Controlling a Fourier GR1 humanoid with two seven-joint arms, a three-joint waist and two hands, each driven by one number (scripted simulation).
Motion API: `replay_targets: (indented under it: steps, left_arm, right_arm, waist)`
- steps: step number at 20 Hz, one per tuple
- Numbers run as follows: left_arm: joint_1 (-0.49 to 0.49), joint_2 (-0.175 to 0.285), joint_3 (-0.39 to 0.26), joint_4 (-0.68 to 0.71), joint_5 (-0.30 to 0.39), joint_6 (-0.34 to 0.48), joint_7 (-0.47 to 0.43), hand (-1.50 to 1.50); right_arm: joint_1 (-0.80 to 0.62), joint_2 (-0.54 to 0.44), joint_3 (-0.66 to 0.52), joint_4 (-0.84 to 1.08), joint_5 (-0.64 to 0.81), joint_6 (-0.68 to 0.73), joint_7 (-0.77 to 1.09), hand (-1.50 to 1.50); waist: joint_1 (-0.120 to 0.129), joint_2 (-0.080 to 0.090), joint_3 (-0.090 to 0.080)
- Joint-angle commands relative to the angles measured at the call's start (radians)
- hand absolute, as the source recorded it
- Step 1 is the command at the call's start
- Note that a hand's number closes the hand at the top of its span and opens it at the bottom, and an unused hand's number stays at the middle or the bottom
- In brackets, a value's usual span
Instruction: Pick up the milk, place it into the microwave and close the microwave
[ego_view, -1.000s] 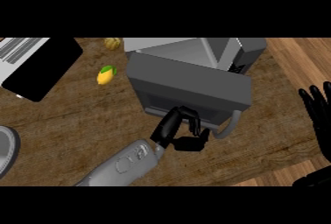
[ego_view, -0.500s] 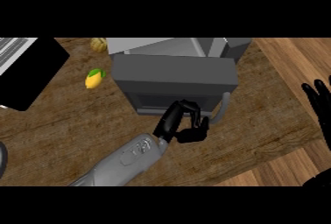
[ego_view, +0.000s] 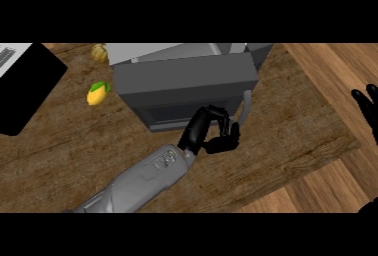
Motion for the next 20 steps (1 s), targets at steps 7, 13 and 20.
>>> replay_targets:
  steps: [7, 13, 20]
  left_arm:
    - [-0.202, -0.032, 0.05, 0.052, 0.039, 0.007, -0.018, 1.5]
    - [-0.245, -0.032, 0.052, 0.087, 0.07, 0.003, -0.025, 1.5]
    - [-0.285, -0.032, 0.057, 0.123, 0.106, 0.02, -0.024, 1.5]
  right_arm:
    - [-0.038, -0.056, -0.03, 0.001, -0.041, 0.011, 0.043, -1.5]
    - [-0.069, -0.094, -0.052, 0.006, -0.06, 0.016, 0.065, -1.5]
    - [-0.093, -0.12, -0.064, 0.014, -0.087, 0.027, 0.082, -1.5]
  waist:
    - [-0.042, 0.006, 0.0]
    - [-0.052, 0.014, 0.0]
    - [-0.067, 0.018, 0.002]
